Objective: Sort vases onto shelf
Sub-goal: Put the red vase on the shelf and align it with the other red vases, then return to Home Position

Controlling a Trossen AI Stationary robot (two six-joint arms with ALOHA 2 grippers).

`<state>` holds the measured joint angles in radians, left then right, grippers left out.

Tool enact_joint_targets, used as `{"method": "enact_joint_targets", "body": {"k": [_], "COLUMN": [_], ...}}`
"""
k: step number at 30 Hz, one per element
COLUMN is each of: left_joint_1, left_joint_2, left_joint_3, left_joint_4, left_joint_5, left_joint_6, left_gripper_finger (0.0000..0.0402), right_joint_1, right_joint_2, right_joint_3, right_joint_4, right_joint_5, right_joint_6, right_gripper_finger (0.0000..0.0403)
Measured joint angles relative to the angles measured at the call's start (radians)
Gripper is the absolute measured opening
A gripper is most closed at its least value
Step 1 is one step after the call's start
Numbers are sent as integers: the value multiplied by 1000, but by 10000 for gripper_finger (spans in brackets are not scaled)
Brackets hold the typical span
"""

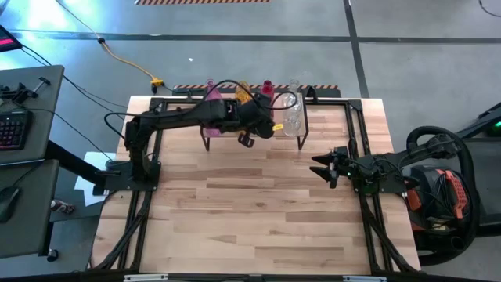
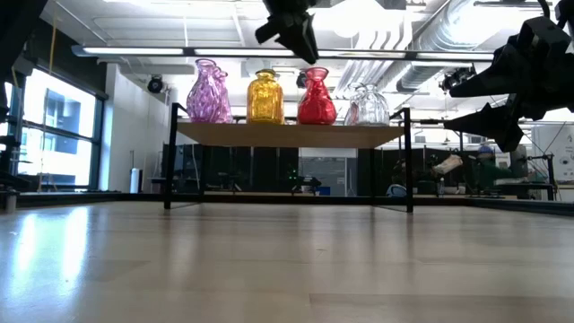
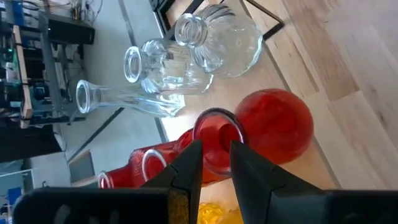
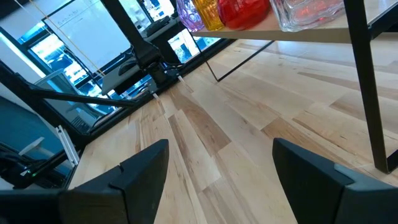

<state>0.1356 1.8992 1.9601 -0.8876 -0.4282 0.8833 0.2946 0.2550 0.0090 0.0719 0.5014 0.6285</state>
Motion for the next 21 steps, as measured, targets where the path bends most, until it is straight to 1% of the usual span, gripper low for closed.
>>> {"method": "enact_joint_targets", "body": {"k": [3, 9, 12, 17, 21], "left_joint_1": [0, 0, -7, -45, -84], "left_joint_2": [0, -1, -24, -152, -247], "left_joint_3": [20, 23, 23, 23, 17], "left_joint_4": [-28, -76, -102, -145, -228], "left_joint_5": [-2, -3, 12, 54, 58], "left_joint_6": [-14, -55, -96, -218, -322], "left_gripper_finger": [69, 69, 69, 69, 69], "right_joint_1": [0, 0, 0, 0, 0], "right_joint_2": [0, 0, 0, 0, 0], "right_joint_3": [0, 0, 0, 0, 0], "right_joint_4": [0, 0, 0, 0, 0], "right_joint_5": [0, 0, 0, 0, 0], "right_joint_6": [0, 0, 0, 0, 0], "right_gripper_finger": [270, 270, 270, 270, 270]}}
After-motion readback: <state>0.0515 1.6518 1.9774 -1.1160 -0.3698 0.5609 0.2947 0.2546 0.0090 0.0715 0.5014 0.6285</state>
